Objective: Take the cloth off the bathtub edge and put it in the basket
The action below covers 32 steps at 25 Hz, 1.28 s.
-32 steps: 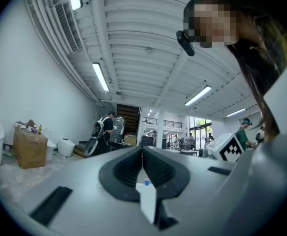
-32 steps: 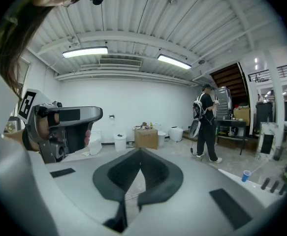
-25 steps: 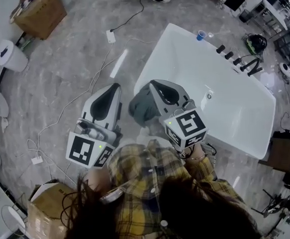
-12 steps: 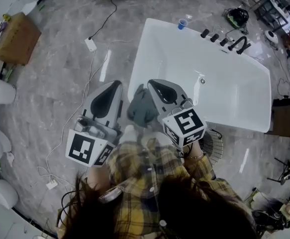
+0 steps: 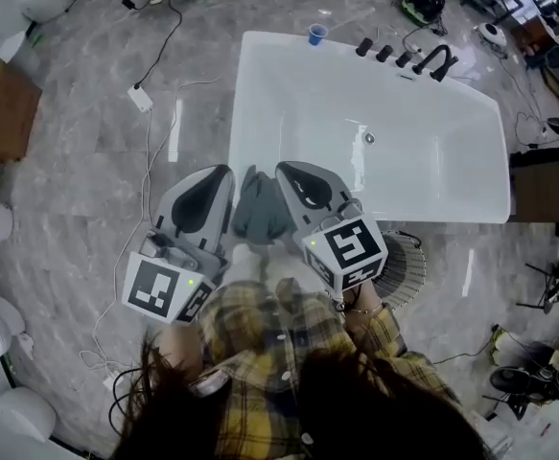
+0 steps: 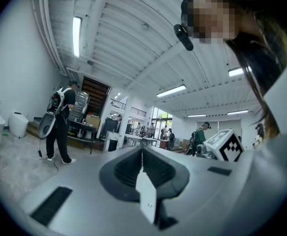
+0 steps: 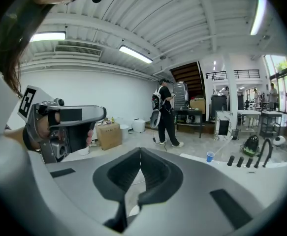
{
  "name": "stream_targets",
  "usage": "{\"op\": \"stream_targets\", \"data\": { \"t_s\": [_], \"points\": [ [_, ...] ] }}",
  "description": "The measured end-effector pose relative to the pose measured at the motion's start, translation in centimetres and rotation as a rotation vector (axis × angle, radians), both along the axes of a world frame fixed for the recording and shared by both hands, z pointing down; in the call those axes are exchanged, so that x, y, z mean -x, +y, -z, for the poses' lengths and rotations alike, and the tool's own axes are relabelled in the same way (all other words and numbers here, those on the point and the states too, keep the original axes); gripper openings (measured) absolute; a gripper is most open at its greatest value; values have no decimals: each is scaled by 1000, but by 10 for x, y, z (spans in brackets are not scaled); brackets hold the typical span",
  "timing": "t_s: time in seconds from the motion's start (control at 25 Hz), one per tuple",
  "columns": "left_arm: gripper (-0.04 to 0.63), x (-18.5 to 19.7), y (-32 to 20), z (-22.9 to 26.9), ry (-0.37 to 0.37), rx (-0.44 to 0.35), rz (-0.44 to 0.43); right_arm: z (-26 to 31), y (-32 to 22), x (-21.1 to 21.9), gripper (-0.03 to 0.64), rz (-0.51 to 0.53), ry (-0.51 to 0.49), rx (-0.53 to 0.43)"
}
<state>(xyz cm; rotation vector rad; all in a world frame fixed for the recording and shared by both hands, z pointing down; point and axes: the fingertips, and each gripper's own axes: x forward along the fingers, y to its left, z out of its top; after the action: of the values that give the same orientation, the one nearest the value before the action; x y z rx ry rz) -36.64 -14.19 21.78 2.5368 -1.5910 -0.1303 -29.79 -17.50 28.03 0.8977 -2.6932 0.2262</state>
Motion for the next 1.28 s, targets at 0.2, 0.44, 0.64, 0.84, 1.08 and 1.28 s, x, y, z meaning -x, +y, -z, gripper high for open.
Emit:
{"op": "stream_targets", "data": {
  "t_s": [0.2,0.44,0.64,0.84,1.08,1.28],
  "points": [
    [18,-10,-14,-24,-3,43,-46,-25,-9,-8,15,-41,17,40],
    [18,-20,-29,-64,5,129,-77,-56,-20,-12,15,-76,23,102],
    [18,-29,-39,-113,13,214,-100,-90,-31,-23,15,-108,32,158],
    [18,-38,-39,-167,-19,298,-137,-141,-29,-33,15,-117,60,232],
    [18,-45,-30,-225,-33,402,-169,-211,-20,-44,15,-153,119,319],
    [18,-52,-22,-273,-85,467,-209,-261,-9,-45,16,-165,144,374]
  ]
}}
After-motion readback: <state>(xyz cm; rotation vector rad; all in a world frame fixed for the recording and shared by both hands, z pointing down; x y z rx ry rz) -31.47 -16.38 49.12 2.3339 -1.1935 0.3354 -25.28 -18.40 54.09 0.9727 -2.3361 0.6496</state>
